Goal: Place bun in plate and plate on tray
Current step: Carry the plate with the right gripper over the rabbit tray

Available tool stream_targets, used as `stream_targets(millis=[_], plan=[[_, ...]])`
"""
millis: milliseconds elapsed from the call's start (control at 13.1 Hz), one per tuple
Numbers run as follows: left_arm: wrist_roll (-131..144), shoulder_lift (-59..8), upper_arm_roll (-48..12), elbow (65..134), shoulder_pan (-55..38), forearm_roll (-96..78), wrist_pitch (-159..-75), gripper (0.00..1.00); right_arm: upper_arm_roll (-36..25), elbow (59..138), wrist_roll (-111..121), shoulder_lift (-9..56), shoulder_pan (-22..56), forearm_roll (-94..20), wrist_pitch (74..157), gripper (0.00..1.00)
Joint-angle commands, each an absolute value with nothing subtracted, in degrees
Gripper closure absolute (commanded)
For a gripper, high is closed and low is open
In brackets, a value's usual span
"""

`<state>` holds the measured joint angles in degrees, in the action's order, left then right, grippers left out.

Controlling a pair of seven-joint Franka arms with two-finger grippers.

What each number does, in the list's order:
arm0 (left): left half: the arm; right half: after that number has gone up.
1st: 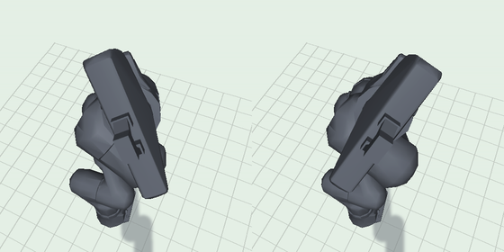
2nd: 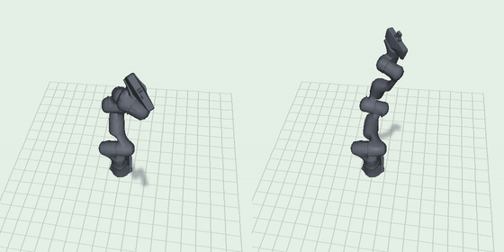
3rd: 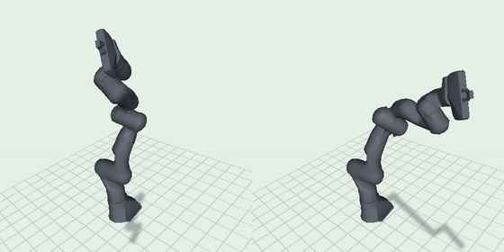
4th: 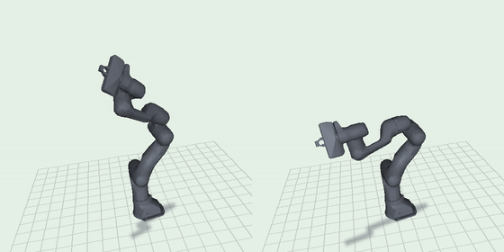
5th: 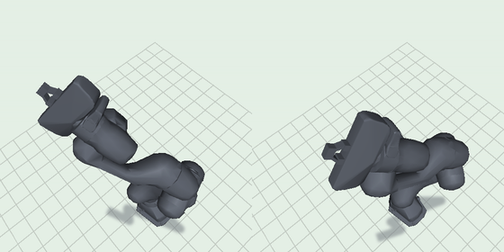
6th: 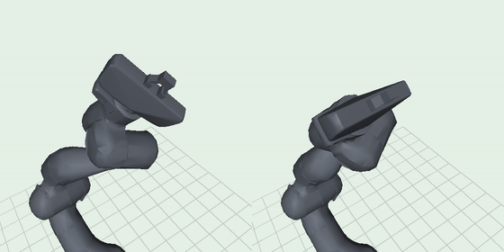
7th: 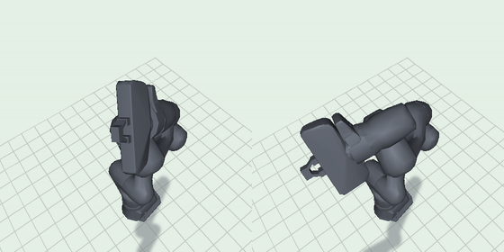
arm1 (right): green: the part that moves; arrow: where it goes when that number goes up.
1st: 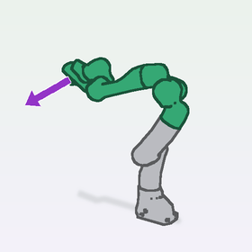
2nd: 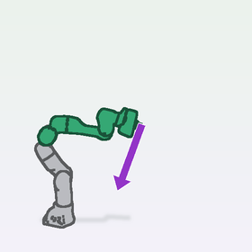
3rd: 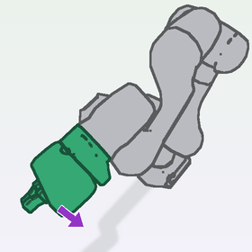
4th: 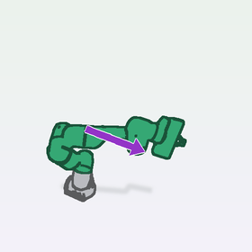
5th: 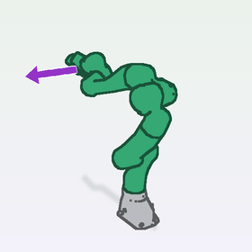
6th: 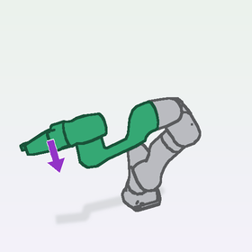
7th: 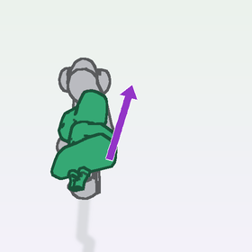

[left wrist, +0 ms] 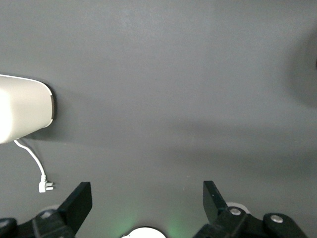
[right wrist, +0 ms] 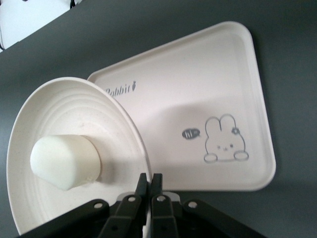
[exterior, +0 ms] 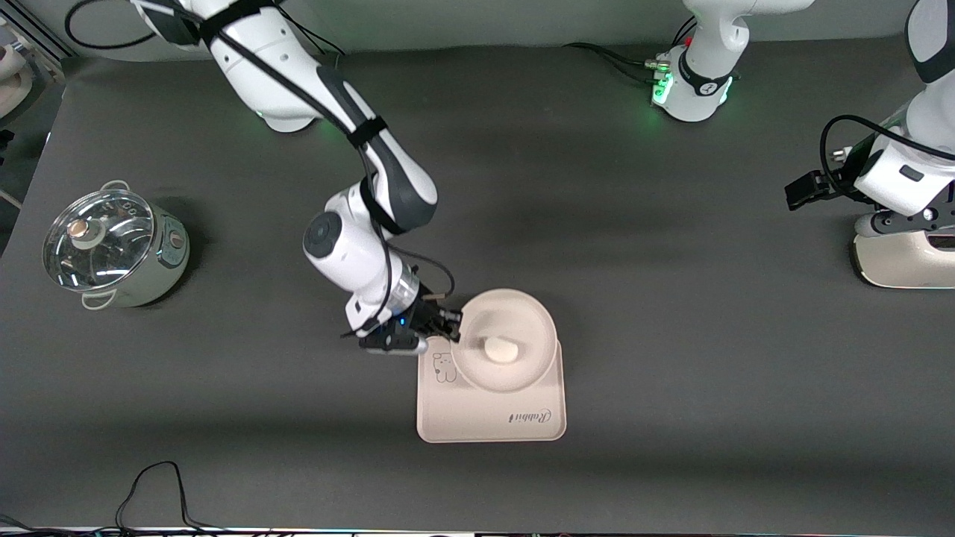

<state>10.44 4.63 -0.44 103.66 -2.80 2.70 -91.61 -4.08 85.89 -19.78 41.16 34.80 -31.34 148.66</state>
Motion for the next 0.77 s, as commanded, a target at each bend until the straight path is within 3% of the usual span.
stream_targets(millis=[0,689], plan=[[10.02,5.18,-0.53,103.62,-2.55,2.11,-90.44,0.0,-4.39,77.52,-18.37,46.75,33.84,-32.61,146.16,1.0],[10.02,5.1,-0.61,103.62,-2.64,2.11,-90.44,0.0,-4.48,75.06,-18.02,55.46,33.4,-32.7,150.81,1.0]])
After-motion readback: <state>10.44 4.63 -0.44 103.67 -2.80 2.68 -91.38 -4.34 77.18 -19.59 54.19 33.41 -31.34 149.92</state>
